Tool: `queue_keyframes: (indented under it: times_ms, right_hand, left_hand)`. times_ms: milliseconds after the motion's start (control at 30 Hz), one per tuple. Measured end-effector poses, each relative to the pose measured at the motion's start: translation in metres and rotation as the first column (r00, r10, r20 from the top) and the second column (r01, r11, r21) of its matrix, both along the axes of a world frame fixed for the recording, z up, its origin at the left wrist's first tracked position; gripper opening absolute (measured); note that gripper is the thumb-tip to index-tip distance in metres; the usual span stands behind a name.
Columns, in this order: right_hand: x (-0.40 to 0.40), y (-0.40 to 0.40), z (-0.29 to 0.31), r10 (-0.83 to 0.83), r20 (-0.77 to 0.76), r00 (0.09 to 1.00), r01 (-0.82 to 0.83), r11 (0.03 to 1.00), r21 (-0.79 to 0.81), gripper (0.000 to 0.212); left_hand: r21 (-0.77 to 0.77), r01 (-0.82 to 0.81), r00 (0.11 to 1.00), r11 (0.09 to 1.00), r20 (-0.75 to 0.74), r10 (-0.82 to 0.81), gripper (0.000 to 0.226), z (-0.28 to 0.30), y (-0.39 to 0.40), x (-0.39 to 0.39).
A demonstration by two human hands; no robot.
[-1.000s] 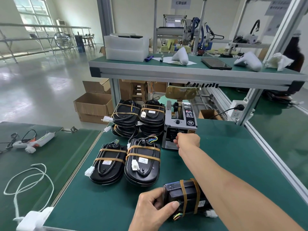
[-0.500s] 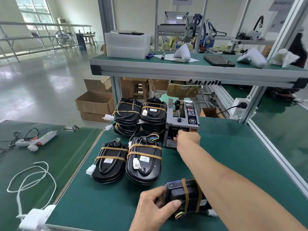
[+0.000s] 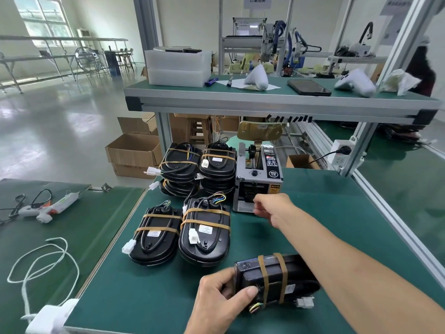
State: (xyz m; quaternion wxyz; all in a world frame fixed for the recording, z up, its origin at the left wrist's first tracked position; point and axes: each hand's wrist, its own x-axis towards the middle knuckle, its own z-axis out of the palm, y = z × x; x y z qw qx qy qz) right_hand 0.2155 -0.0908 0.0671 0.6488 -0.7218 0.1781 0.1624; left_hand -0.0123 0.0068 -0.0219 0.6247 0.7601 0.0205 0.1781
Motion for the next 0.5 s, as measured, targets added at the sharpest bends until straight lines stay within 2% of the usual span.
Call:
queue_keyframes:
  times_ms: [100,200,333,500]
  right_hand:
    - [-0.028,-0.043,0.013,0.195,0.126,0.973,-0.176,0.974,-0.144,0.017]
    - [-0.068,-0.095,0.022,0.25,0.236,0.939,-0.2,0.956,-0.217,0.015]
    - [-0.118,-0.142,0.018,0.171,0.266,0.949,-0.135,0.98,-0.148,0.015]
    - [-0.147,-0.152,-0.003,0.108,0.201,0.974,-0.12,0.992,0.047,0.017]
  left_hand:
    - [0.007,0.005,1.0,1.0,0.008,-0.005,0.038,-0.005,0.0,0.002]
    - [0.007,0.011,0.999,1.0,0.041,-0.011,0.035,-0.007,0.0,0.003]
    - [-0.005,0.03,0.999,1.0,0.04,-0.03,0.031,-0.007,-0.002,0.003]
    - [-0.032,0.06,0.997,0.998,0.046,-0.059,0.029,-0.006,-0.004,0.001]
